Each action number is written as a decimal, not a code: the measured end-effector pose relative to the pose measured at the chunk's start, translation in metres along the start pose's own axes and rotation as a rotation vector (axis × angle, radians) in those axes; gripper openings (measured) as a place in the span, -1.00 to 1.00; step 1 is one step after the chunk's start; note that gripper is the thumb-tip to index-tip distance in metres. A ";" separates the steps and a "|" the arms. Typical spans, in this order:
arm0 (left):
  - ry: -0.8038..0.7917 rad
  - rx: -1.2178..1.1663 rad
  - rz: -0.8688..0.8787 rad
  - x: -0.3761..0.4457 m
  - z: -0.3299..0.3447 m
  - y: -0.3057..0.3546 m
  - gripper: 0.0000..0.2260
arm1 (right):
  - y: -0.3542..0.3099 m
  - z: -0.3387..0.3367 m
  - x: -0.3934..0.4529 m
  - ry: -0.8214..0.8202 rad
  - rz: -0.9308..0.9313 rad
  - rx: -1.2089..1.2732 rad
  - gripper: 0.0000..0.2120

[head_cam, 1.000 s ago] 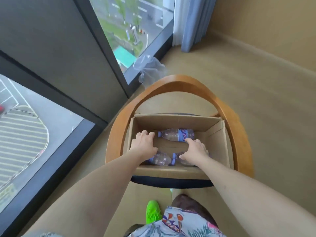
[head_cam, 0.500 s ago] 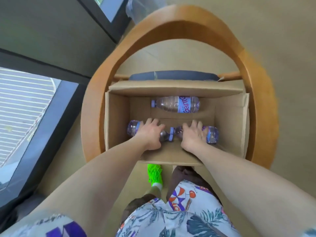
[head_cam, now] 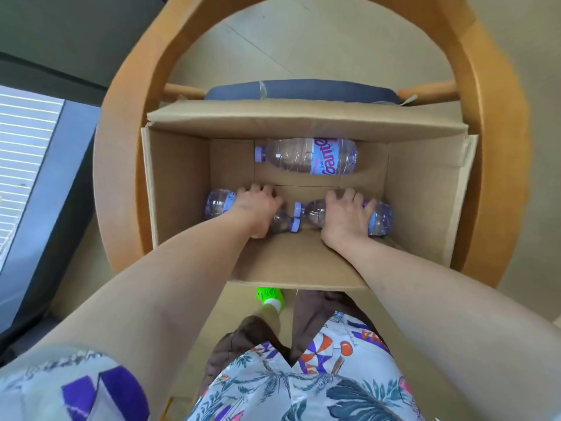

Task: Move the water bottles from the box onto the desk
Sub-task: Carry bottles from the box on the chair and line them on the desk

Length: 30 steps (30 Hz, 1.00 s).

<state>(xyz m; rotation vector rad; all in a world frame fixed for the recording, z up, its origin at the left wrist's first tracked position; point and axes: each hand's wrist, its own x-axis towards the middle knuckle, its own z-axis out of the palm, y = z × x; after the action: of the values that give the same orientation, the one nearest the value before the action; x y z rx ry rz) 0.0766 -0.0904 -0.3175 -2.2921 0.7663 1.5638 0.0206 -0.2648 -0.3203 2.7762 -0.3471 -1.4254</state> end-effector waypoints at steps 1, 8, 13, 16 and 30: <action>-0.004 0.006 0.000 0.002 -0.001 -0.001 -0.27 | 0.000 0.001 0.000 0.010 0.000 0.002 -0.44; -0.003 -0.038 -0.020 0.002 -0.002 -0.002 -0.27 | 0.004 -0.003 0.001 0.006 -0.017 0.006 -0.42; 0.036 -0.143 -0.068 -0.019 -0.005 -0.006 -0.38 | 0.017 -0.018 -0.003 -0.038 -0.080 0.020 -0.48; 0.047 -0.205 -0.074 -0.040 -0.010 -0.006 -0.43 | 0.019 -0.025 -0.016 0.000 -0.090 0.064 -0.48; 0.255 -0.535 -0.107 -0.192 -0.063 -0.012 -0.23 | 0.007 -0.115 -0.133 0.202 -0.122 0.510 -0.32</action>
<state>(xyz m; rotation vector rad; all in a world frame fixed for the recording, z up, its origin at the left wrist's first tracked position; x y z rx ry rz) 0.0782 -0.0588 -0.1179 -2.8965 0.2840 1.5908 0.0367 -0.2569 -0.1451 3.3626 -0.6245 -1.1938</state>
